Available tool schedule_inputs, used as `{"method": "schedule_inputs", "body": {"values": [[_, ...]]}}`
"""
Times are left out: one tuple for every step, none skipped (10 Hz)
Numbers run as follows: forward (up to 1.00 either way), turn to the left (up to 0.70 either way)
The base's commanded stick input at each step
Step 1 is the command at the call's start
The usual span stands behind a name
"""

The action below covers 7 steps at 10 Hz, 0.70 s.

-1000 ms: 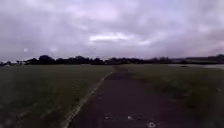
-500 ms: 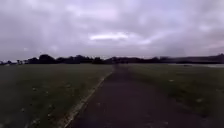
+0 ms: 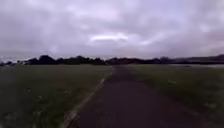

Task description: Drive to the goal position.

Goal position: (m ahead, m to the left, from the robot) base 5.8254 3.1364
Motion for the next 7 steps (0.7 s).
{"method": "schedule_inputs", "body": {"values": [[0.50, 0.00], [0.50, 0.00], [0.50, 0.00], [0.50, -0.10], [0.50, -0.19], [0.50, -0.25], [0.50, -0.25]]}}
